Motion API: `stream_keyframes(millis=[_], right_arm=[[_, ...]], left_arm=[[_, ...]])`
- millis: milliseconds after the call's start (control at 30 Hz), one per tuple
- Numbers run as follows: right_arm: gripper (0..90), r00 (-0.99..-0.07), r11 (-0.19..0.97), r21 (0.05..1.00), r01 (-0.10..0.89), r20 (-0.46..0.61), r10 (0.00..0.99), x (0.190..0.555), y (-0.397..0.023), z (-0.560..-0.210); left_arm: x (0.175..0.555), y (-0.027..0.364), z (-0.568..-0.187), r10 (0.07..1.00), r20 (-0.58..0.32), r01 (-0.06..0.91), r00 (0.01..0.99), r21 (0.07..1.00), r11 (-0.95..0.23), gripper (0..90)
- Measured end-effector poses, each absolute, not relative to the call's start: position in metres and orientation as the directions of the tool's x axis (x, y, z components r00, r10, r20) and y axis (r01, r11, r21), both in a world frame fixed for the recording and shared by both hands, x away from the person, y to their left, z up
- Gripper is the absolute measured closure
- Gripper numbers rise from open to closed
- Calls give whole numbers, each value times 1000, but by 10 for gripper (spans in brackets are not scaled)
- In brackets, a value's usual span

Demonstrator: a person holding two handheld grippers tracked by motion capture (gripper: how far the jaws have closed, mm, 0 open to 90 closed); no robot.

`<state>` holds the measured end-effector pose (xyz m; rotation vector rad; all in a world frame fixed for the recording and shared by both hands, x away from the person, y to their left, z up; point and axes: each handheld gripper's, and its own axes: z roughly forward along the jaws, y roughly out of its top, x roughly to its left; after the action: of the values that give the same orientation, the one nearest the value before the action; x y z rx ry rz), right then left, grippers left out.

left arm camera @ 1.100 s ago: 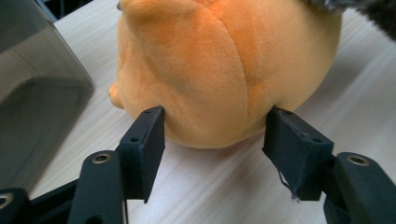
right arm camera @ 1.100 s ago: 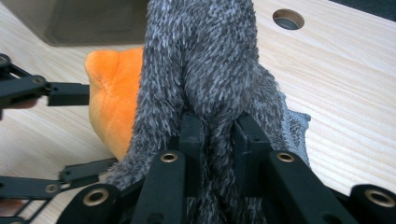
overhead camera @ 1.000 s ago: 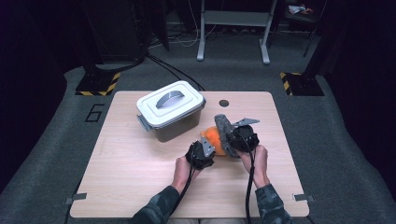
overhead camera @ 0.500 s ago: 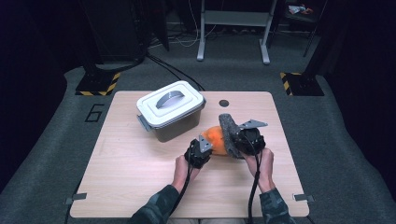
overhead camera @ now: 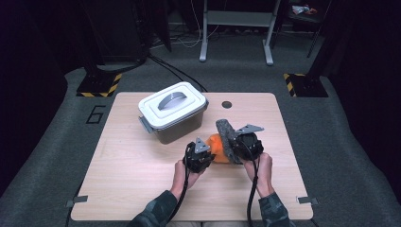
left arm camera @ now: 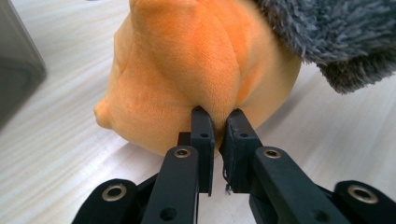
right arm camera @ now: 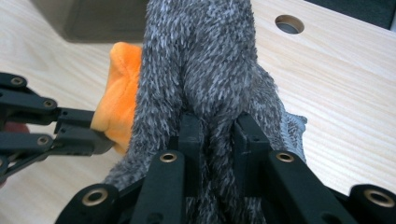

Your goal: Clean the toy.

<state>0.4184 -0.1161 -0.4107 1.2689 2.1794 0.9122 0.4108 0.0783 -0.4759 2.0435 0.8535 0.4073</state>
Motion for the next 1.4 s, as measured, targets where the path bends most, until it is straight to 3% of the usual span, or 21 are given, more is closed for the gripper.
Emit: stream_keyframes(millis=[200,367,467,567,733,867,1267,1400], right_arm=[[753,-461,354,715,602,-51,886,430,-118,-410],[753,-452,345,711,613,-43,891,434,-117,-409],[753,-453,349,710,612,-47,890,436,-117,-409],[752,-455,350,711,610,-48,889,439,-118,-409],[752,-443,336,710,618,-38,896,441,-120,-411],[752,-446,333,717,612,-35,895,440,-123,-410],[751,-473,351,765,540,-70,878,421,-121,-389],[751,-499,371,751,546,-64,864,422,-110,-391]], left_arm=[[412,76,-475,701,31,387,712,816,-429,691],[414,72,-477,728,104,373,677,805,-461,446],[417,69,-480,737,132,361,663,807,-468,382],[418,66,-482,728,145,341,670,811,-475,431],[420,65,-484,719,136,324,682,825,-463,692],[420,65,-481,715,111,334,691,828,-451,786],[415,69,-460,705,-79,441,704,827,-348,814],[417,68,-464,721,-75,449,689,824,-344,810]])
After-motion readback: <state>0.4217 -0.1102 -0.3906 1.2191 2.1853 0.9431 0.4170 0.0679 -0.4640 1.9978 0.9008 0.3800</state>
